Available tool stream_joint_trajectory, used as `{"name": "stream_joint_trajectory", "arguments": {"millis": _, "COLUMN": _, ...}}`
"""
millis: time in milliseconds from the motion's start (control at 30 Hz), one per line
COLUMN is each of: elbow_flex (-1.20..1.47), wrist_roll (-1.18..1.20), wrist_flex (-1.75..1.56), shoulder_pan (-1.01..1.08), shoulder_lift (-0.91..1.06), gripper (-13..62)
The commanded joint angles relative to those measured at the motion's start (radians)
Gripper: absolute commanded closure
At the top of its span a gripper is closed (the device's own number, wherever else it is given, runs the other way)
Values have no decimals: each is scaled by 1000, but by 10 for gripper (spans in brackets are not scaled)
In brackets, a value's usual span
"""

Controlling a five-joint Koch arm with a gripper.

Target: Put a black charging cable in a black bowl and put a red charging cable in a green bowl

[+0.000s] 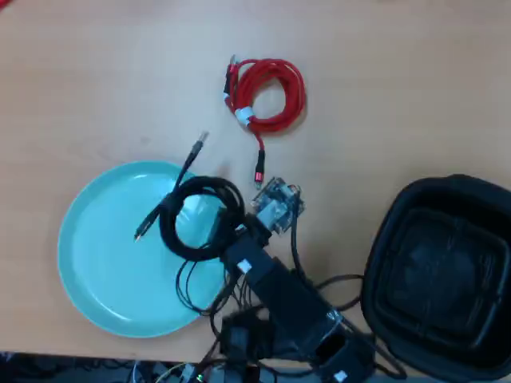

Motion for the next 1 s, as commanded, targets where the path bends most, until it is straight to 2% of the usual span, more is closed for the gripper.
{"name": "stream_joint_trajectory", "arguments": {"millis": 0, "elbow_flex": -230, "wrist_roll": 18, "wrist_flex": -140, "shoulder_pan": 46, "shoulder_lift": 34, "gripper": 558}}
{"name": "stream_joint_trajectory", "arguments": {"millis": 333, "elbow_flex": -198, "wrist_roll": 235, "wrist_flex": -245, "shoulder_pan": 55, "shoulder_lift": 31, "gripper": 557}}
{"name": "stream_joint_trajectory", "arguments": {"millis": 767, "elbow_flex": -158, "wrist_roll": 238, "wrist_flex": -555, "shoulder_pan": 109, "shoulder_lift": 71, "gripper": 556}}
{"name": "stream_joint_trajectory", "arguments": {"millis": 967, "elbow_flex": -69, "wrist_roll": 241, "wrist_flex": -718, "shoulder_pan": 273, "shoulder_lift": 69, "gripper": 556}}
